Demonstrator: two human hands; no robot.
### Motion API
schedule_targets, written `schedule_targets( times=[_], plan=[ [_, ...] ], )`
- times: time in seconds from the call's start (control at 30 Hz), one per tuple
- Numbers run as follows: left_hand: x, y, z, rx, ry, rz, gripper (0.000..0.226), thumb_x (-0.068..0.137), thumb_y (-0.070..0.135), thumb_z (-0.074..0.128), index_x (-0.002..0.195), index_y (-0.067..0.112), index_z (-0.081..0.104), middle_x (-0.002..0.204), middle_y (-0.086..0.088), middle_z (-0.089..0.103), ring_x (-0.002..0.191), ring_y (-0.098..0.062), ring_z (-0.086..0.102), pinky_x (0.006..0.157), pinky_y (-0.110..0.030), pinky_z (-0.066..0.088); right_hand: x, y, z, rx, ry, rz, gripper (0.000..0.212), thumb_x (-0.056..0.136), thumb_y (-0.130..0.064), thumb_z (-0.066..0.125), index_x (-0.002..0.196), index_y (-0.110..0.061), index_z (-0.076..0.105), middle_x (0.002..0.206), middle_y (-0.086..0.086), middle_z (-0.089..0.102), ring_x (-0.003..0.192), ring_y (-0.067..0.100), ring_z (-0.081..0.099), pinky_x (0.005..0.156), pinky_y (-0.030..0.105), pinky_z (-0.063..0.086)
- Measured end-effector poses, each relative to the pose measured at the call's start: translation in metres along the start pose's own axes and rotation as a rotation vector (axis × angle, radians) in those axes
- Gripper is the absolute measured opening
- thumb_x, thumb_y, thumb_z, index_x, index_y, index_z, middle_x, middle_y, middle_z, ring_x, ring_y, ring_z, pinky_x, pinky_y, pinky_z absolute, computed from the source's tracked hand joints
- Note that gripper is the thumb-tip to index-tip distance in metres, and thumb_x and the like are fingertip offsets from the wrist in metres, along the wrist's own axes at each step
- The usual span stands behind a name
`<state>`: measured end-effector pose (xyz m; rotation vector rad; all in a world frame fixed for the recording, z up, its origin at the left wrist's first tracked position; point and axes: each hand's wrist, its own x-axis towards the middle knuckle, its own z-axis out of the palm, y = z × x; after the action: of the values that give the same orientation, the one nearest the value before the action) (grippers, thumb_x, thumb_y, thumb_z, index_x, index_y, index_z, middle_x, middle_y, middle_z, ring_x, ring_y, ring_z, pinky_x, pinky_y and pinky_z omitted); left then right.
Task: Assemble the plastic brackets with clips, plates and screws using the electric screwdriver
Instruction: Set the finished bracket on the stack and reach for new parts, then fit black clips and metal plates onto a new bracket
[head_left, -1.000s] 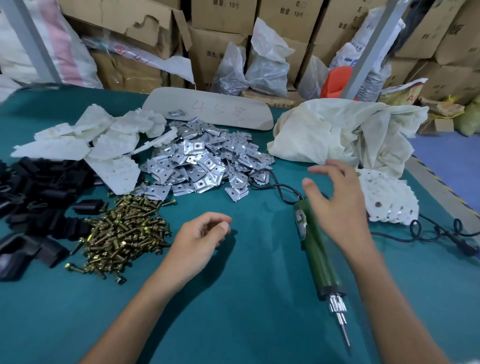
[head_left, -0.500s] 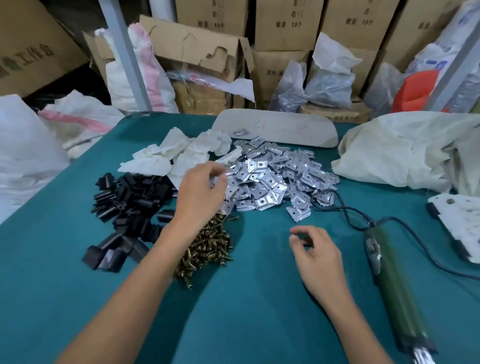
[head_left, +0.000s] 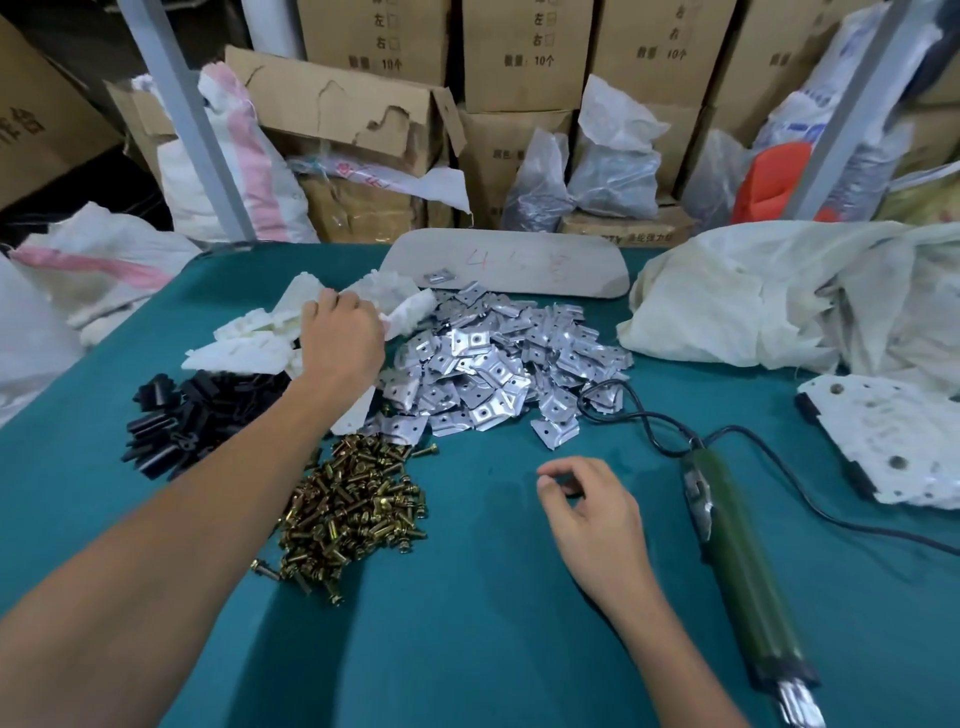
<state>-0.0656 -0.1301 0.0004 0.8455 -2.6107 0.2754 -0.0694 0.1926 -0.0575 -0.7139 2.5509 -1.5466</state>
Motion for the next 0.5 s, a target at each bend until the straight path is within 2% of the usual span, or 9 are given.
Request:
schedule_targets(
  times=[0.1, 0.2, 0.27, 0.33, 0.43, 0.5],
  plan=[
    [-0.007, -0.001, -0.007, -0.169, 0.116, -0.127, 0.033, 0.105, 0.027, 0.044, 0.108, 0.003, 0.066, 0.113, -0.019, 0.062, 0.112, -0.04, 0.044, 0.093, -0.047, 0.033, 0.001, -0.001, 0.0, -0.013, 0.002, 0.006, 0.018, 0.095, -0.022, 0.067, 0.086, -0.038, 0.065, 0.099, -0.017, 0.064, 0.093, -0.004, 0.061, 0.085, 0.026, 0.049],
    [-0.019, 0.001, -0.02, -0.337, 0.195, -0.163, 0.032, 0.107, 0.029, 0.038, 0.105, 0.007, 0.061, 0.107, -0.013, 0.062, 0.105, -0.037, 0.046, 0.09, -0.043, 0.032, 0.002, -0.002, 0.001, -0.017, -0.004, 0.023, 0.017, 0.095, -0.023, 0.067, 0.087, -0.038, 0.066, 0.1, -0.017, 0.064, 0.093, -0.004, 0.061, 0.084, 0.026, 0.049],
    [-0.029, 0.004, -0.034, -0.547, 0.179, -0.201, 0.03, 0.108, 0.031, 0.037, 0.097, 0.011, 0.056, 0.095, -0.006, 0.06, 0.092, -0.03, 0.051, 0.079, -0.038, 0.037, 0.002, -0.001, 0.001, -0.007, -0.009, 0.036, 0.016, 0.095, -0.022, 0.067, 0.088, -0.036, 0.067, 0.101, -0.017, 0.065, 0.093, -0.003, 0.061, 0.083, 0.024, 0.049],
    [-0.044, 0.013, -0.049, -0.834, 0.077, -0.286, 0.028, 0.108, 0.034, 0.037, 0.1, 0.015, 0.055, 0.087, 0.003, 0.058, 0.082, -0.022, 0.059, 0.064, -0.031, 0.039, 0.002, -0.002, 0.0, 0.04, -0.003, 0.049, 0.016, 0.095, -0.019, 0.068, 0.089, -0.034, 0.069, 0.1, -0.014, 0.067, 0.092, -0.001, 0.062, 0.081, 0.022, 0.047],
    [-0.079, 0.034, -0.067, -1.344, -0.19, -0.426, 0.023, 0.109, 0.035, 0.04, 0.105, 0.02, 0.057, 0.103, 0.004, 0.062, 0.069, -0.009, 0.071, 0.057, -0.024, 0.052, 0.004, -0.005, -0.002, 0.164, 0.023, 0.105, 0.015, 0.096, -0.019, 0.066, 0.089, -0.032, 0.07, 0.091, -0.012, 0.071, 0.083, 0.001, 0.064, 0.073, 0.014, 0.045],
    [-0.107, 0.049, -0.07, -1.533, -0.346, -0.479, 0.021, 0.108, 0.031, 0.043, 0.108, 0.019, 0.06, 0.112, 0.003, 0.062, 0.07, -0.015, 0.073, 0.053, -0.022, 0.052, 0.005, -0.01, -0.004, 0.352, 0.041, 0.199, 0.013, 0.1, -0.025, 0.062, 0.092, -0.028, 0.072, 0.089, -0.009, 0.073, 0.072, 0.002, 0.063, 0.066, 0.015, 0.048]
  ],
)
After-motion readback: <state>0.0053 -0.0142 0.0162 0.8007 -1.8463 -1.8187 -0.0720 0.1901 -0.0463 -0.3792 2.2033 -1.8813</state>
